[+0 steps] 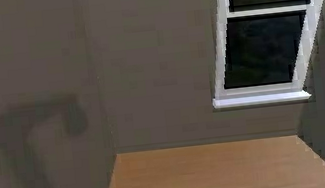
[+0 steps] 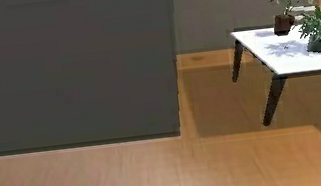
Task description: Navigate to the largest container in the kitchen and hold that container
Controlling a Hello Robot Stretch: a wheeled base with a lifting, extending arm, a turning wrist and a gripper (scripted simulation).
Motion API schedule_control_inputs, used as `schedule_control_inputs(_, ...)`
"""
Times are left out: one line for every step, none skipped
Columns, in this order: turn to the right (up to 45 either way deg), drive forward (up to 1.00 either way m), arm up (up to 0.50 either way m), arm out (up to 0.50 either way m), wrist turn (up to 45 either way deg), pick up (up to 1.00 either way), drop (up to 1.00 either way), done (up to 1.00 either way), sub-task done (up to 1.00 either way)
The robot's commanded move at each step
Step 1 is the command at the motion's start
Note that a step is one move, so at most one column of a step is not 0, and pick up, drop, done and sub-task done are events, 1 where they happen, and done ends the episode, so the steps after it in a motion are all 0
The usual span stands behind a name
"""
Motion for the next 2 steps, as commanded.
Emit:
schedule_control_inputs(45.0, 0.00, 0.00, 0.00, 0.0, 0.00, 0.00, 0.00, 0.00)
schedule_control_inputs(42.0, 0.00, 0.00, 0.00, 0.0, 0.00, 0.00, 0.00, 0.00)
